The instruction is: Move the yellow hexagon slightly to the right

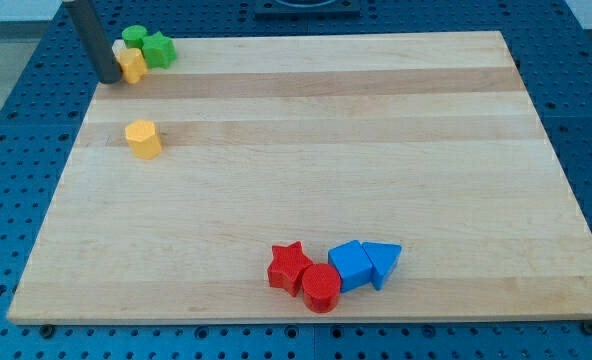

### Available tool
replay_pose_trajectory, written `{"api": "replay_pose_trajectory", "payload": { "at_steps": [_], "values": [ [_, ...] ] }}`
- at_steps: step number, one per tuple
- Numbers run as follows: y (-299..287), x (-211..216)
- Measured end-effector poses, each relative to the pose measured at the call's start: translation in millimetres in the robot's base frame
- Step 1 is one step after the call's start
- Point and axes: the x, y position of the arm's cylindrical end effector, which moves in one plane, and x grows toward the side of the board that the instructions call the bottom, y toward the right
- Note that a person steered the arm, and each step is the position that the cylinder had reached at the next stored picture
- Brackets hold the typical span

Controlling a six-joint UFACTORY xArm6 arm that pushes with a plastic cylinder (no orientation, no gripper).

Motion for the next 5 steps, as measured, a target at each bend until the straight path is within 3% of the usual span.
{"api": "replay_pose_trajectory", "payload": {
  "at_steps": [2, 4, 5],
  "values": [
    [2, 7],
    [6, 132],
    [47, 142]
  ]
}}
